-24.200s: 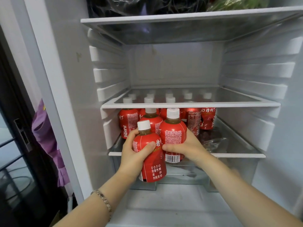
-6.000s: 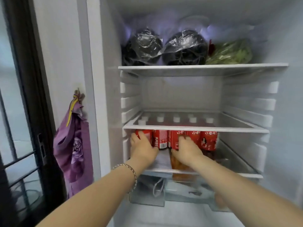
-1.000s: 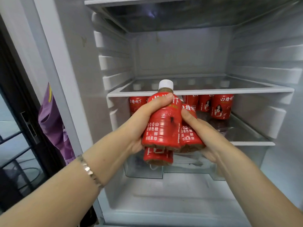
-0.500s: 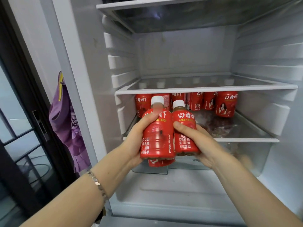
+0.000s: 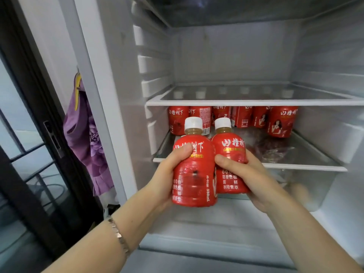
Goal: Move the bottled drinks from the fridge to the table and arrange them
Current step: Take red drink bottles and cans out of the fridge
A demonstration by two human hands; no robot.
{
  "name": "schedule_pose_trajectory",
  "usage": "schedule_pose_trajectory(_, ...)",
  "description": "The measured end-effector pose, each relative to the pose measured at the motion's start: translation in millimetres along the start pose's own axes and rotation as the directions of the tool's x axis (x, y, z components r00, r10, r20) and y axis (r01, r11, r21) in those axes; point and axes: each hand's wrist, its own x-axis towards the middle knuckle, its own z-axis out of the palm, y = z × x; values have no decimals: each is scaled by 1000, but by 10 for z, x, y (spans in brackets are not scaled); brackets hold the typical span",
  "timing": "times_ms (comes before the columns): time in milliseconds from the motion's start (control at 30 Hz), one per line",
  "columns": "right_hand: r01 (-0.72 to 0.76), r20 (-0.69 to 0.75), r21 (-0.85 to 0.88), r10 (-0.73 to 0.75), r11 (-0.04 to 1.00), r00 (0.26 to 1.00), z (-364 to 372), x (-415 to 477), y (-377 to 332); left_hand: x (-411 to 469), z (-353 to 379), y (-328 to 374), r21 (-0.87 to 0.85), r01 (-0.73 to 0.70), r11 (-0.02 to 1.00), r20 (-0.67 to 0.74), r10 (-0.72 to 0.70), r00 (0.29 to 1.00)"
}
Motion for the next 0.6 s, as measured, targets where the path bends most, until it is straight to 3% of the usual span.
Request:
schedule_pose_trajectory(133,-1,13,8,1,1000,1000,32,-70,-19,-108,27,32,51,-26,998,21,25,999)
schedule_pose_trajectory(367,59,217,3,-58,998,975,112,-314,-109,-693,214,-49,64,-164,984,-82,169,982)
schedule_pose_trajectory(533,70,465,13,-68,997,883,353,-617,-70,-1406,420,-286,61,-294,954,-299,298,906)
schedule_pose_trajectory(600,47,591,26,-53,999,805,528,-807,-24,-1788,539,-451,44,-361,931,-407,347,845)
